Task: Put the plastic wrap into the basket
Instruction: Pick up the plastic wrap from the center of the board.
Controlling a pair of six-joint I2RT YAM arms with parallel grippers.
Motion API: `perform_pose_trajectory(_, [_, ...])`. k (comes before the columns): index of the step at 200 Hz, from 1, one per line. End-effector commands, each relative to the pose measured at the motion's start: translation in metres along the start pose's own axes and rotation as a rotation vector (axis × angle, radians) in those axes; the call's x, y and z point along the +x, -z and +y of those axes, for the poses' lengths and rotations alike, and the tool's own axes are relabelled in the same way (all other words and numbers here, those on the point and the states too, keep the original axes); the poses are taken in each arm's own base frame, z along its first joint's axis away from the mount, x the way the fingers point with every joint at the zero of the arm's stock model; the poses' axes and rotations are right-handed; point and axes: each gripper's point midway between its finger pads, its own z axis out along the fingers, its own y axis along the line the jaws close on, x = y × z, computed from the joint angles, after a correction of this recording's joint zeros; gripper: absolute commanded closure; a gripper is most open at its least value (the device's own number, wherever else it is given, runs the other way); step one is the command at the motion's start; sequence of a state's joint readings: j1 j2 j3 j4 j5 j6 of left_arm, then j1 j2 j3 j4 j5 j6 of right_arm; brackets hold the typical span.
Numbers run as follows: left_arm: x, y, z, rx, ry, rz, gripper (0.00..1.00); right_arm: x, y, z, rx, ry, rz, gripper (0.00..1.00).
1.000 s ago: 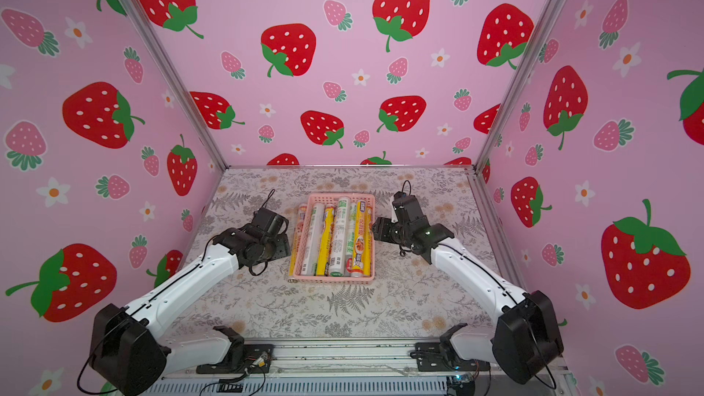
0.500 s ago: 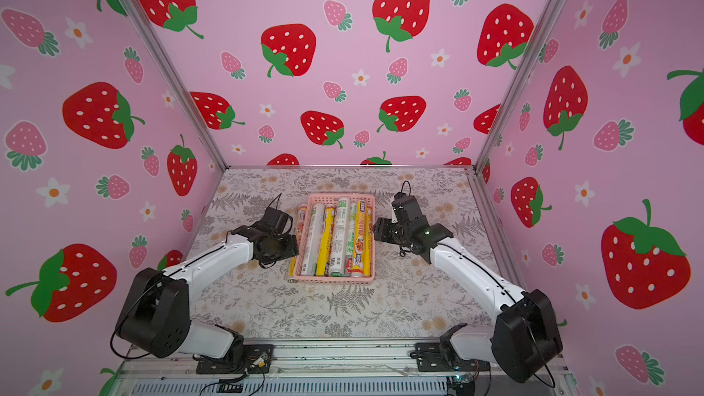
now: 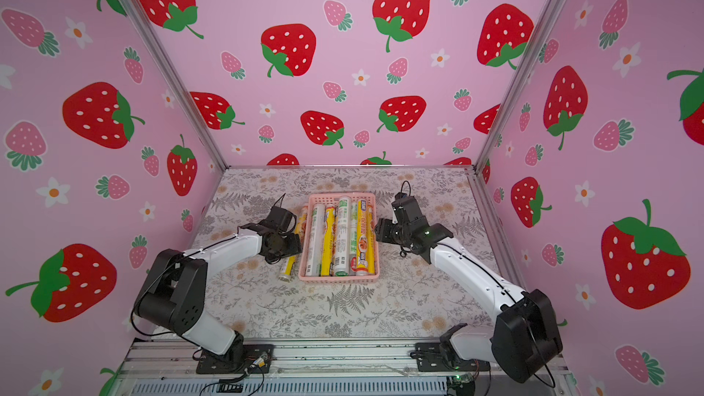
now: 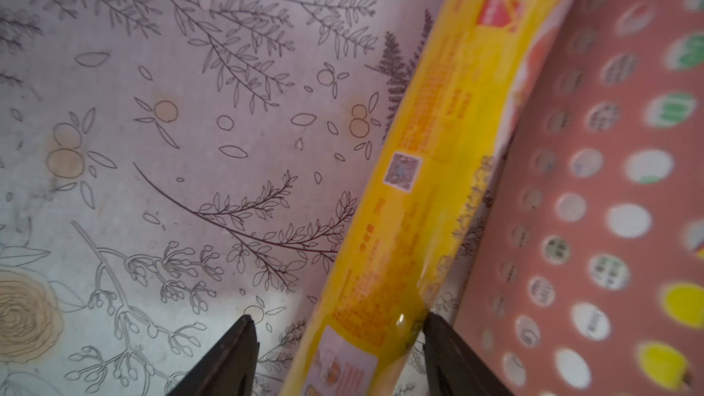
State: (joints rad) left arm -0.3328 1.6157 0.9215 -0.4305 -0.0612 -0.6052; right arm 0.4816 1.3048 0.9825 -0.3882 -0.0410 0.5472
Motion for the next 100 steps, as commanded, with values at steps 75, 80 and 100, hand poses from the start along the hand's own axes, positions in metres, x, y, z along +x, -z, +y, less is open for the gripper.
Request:
perform_pose_trajectory(75, [0.015, -0.010, 0.024, -0.137, -0.010, 0.056, 0.48, 0.000, 0.006, -0.005, 0.027, 0.025, -0.018, 0.36])
perform_pose_trajectory(80, [0.014, -0.008, 0.023, -0.134, -0.009, 0.051, 0.49, 0.000, 0.007, -0.005, 0.028, 0.025, -0.019, 0.36])
perform_pose_trajectory(100, [0.011, 0.004, 0.025, -0.131, -0.001, 0.023, 0.57, -0.003, 0.010, -0.004, 0.023, 0.024, -0.029, 0.36])
